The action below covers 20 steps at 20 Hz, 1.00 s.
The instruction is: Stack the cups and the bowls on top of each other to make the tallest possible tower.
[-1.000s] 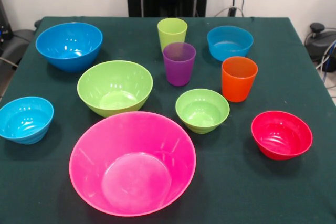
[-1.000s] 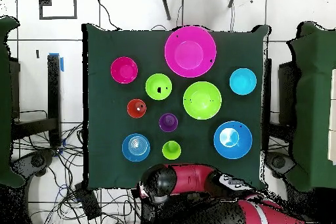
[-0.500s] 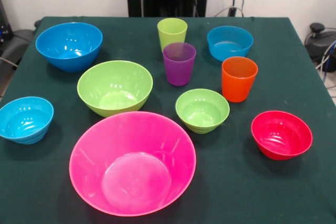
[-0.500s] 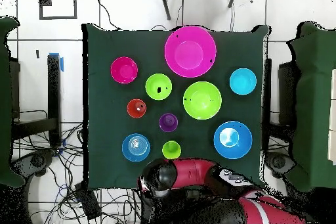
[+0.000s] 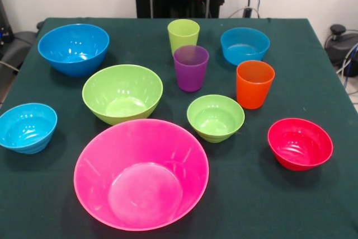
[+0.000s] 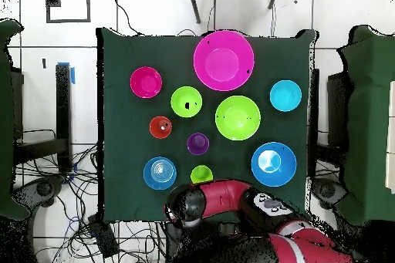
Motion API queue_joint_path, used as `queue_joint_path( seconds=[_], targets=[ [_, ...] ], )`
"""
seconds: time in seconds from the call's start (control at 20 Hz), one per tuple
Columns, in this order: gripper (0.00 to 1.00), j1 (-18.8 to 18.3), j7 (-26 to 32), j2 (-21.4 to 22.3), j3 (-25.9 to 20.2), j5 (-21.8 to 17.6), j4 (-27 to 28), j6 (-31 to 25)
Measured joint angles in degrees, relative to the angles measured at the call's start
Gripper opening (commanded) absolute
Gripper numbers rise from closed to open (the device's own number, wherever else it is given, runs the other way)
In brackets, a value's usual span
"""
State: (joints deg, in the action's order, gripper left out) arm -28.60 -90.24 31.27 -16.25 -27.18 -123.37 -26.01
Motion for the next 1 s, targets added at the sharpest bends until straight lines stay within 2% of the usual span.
queue_joint_path(
  seconds=[0.25, 0.7, 1.0],
  targets=[
    [1.00, 2.5, 0.0, 1.8, 0.9, -2.3, 1.8, 0.0],
    [1.00, 5.4, 0.0, 3.9, 2.5, -2.5, 3.7, -0.3],
    [1.00, 7.7, 0.0, 6.5, 3.9, -2.5, 5.0, -3.4]
  ],
)
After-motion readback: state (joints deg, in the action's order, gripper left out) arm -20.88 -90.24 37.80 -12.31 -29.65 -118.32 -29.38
